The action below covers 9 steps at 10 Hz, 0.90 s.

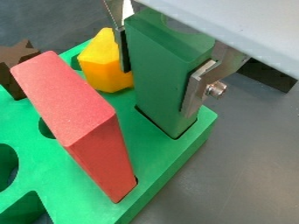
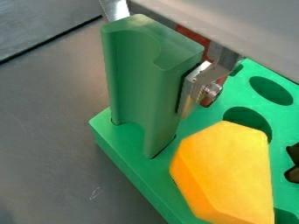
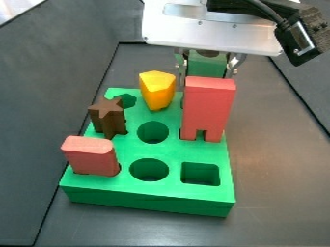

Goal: Pick up the arch object. Move up. Rotate the arch object. Move to above the board. Insert the arch object.
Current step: Insert the arch object.

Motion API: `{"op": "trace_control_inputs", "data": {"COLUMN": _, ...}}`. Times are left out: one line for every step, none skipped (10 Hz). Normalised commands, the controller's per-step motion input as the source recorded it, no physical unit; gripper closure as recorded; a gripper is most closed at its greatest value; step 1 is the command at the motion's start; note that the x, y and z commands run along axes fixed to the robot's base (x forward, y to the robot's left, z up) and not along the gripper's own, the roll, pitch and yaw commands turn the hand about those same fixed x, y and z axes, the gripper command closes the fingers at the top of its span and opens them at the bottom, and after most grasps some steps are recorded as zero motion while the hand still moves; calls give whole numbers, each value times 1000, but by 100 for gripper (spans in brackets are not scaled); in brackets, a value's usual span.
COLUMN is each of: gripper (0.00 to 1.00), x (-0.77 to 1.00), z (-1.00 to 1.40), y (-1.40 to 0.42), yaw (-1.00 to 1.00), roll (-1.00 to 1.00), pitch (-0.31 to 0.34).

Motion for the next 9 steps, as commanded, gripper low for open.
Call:
{"op": "trace_control_inputs", "data": {"gripper": 100, "x": 0, "z": -269, "y": 0, "yaw": 189, "roll": -173, "pitch": 0}}
{"op": "trace_control_inputs", "data": {"gripper": 100, "x": 6, "z": -131, "y": 0, "yaw": 340, "roll": -280, "pitch": 0}}
{"op": "trace_control_inputs", "data": {"gripper": 100, "x": 0, "z": -34, "y": 31, "yaw": 386, "roll": -296, "pitch": -24}}
{"op": "trace_control_inputs", "data": {"gripper": 100, "x": 0, "z": -77, "y": 86, "yaw": 391, "roll": -286, "pitch": -33}}
{"op": "trace_control_inputs", "data": {"gripper": 100, "x": 0, "z": -266, "y": 60, "yaw": 243, "roll": -234, "pitch": -60}}
{"op": "trace_control_inputs", "data": {"gripper": 100, "x": 0, "z": -334, "y": 9, "yaw": 69, "roll": -131, "pitch": -77}}
{"op": "trace_control_inputs", "data": {"gripper": 100, "x": 0, "z": -360, "y": 11, "yaw": 0, "roll": -81, "pitch": -9}}
{"op": "trace_control_inputs", "data": {"gripper": 100, "x": 40, "z": -434, "y": 0, "yaw": -123, "roll": -54, "pitch": 0}}
{"op": "trace_control_inputs", "data": {"gripper": 100, "x": 0, "z": -414, "y": 0, "yaw": -206, "roll": -51, "pitch": 0}}
